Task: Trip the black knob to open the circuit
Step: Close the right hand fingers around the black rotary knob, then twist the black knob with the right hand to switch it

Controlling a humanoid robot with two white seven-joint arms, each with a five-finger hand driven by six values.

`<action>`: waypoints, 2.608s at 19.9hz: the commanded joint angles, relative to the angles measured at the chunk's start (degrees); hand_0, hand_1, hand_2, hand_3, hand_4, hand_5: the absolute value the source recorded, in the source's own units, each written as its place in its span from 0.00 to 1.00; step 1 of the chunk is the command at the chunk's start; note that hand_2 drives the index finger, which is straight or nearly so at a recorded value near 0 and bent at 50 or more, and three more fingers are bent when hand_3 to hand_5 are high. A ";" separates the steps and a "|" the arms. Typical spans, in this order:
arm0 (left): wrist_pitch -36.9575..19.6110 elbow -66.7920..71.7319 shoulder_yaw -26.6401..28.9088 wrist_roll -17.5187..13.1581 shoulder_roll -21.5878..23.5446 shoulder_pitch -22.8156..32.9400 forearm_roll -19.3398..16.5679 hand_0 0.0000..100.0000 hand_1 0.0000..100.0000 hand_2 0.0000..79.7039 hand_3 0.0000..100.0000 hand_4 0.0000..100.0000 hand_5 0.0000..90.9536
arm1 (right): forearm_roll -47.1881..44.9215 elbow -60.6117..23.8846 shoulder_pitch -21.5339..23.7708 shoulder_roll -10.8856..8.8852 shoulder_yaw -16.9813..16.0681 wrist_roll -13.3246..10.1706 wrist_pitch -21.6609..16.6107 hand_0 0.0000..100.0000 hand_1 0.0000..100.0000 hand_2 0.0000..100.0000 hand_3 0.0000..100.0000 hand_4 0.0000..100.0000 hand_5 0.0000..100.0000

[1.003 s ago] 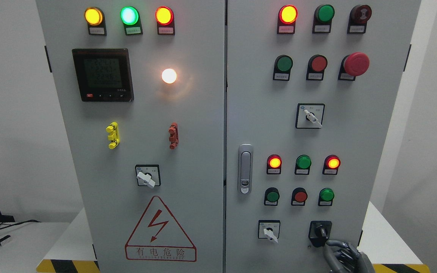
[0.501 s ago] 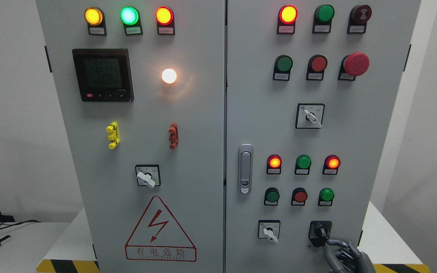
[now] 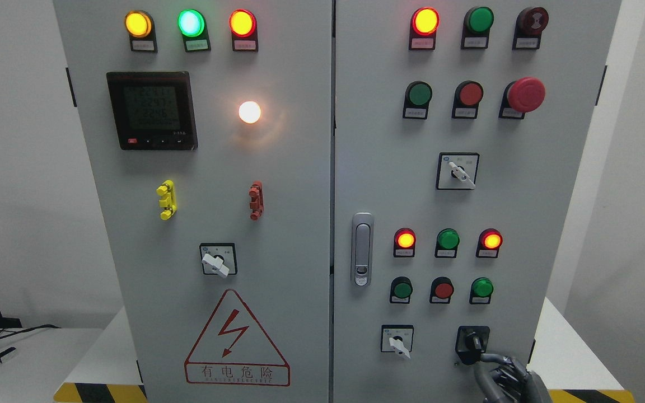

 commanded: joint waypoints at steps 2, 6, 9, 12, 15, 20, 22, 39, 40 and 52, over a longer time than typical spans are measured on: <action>-0.05 0.00 0.00 -0.04 -0.07 0.00 -1.76 0.12 0.39 0.00 0.00 0.00 0.00 | 1.23 -0.31 -0.13 -0.01 1.07 0.01 0.00 0.40 0.74 0.42 0.74 0.68 0.67; -0.05 0.00 0.00 -0.04 0.02 0.00 -1.76 0.12 0.39 0.00 0.00 0.00 0.00 | 1.32 -0.22 -0.31 -0.01 1.07 -0.08 0.09 0.40 0.74 0.43 0.74 0.68 0.67; -0.05 0.00 0.00 -0.04 0.02 0.00 -1.76 0.12 0.39 0.00 0.00 0.00 0.00 | 1.32 -0.22 -0.31 -0.01 1.07 -0.08 0.09 0.40 0.74 0.43 0.74 0.69 0.67; -0.05 0.00 0.00 -0.04 0.02 0.00 -1.76 0.12 0.39 0.00 0.00 0.00 0.00 | 1.32 -0.13 -0.31 -0.01 1.51 -0.08 0.09 0.40 0.73 0.44 0.74 0.69 0.67; -0.05 0.00 0.00 -0.04 0.02 0.00 -1.76 0.12 0.39 0.00 0.00 0.00 0.00 | 1.32 -0.22 -0.31 0.08 2.12 -0.17 0.09 0.40 0.73 0.44 0.74 0.69 0.67; -0.05 0.00 0.00 -0.04 0.02 0.00 -1.76 0.12 0.39 0.00 0.00 0.00 0.00 | 1.23 -0.22 -0.40 0.08 2.48 -0.34 0.09 0.40 0.73 0.44 0.74 0.69 0.67; -0.05 0.00 0.00 -0.04 0.02 0.00 -1.76 0.12 0.39 0.00 0.00 0.00 0.00 | 1.23 -0.31 -0.57 0.08 2.48 -0.43 0.09 0.40 0.73 0.44 0.74 0.69 0.67; -0.05 0.00 0.00 -0.04 0.02 0.00 -1.76 0.12 0.39 0.00 0.00 0.00 0.00 | 1.14 -0.92 -0.48 0.35 3.09 -0.26 -0.18 0.41 0.73 0.43 0.74 0.69 0.67; -0.05 0.00 0.00 -0.04 0.02 0.00 -1.76 0.12 0.39 0.00 0.00 0.00 0.00 | 1.14 -0.92 -0.40 0.35 3.09 -0.17 -0.18 0.41 0.73 0.43 0.74 0.69 0.67; -0.05 0.00 0.00 -0.04 -0.07 0.00 -1.76 0.12 0.39 0.00 0.00 0.00 0.00 | 1.05 -1.71 -0.13 0.43 3.09 0.54 -0.27 0.41 0.73 0.43 0.74 0.69 0.67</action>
